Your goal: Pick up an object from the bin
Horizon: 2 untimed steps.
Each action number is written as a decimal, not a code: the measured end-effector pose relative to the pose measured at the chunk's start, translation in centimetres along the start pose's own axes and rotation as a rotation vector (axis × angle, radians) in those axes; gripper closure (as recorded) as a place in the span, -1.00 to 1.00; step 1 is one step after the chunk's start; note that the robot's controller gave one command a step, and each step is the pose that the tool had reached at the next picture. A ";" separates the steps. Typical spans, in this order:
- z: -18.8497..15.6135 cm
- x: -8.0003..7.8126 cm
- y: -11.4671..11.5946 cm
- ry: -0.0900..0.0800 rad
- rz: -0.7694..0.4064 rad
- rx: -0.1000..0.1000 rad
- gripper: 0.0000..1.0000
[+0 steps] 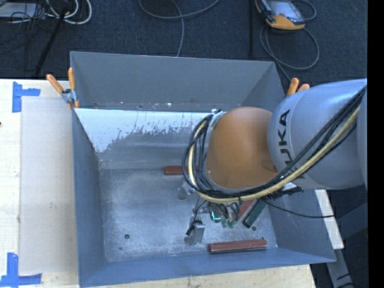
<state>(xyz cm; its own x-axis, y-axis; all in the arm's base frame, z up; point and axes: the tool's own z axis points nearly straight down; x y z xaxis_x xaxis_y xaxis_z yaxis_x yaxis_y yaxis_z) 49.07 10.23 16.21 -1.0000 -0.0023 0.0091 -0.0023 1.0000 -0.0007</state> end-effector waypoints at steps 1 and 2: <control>1.5 -0.9 -6.2 -0.005 -0.047 0.002 -1.00; 9.0 -2.4 -11.7 -0.001 -0.050 0.002 -1.00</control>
Offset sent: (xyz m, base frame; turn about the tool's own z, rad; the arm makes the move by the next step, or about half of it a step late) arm 0.0093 -0.0585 -0.0132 -0.0519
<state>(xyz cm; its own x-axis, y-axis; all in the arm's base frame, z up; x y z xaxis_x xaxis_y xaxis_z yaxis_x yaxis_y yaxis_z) 51.38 -1.46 7.24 -0.9986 -0.0527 0.0080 -0.0527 0.9986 -0.0020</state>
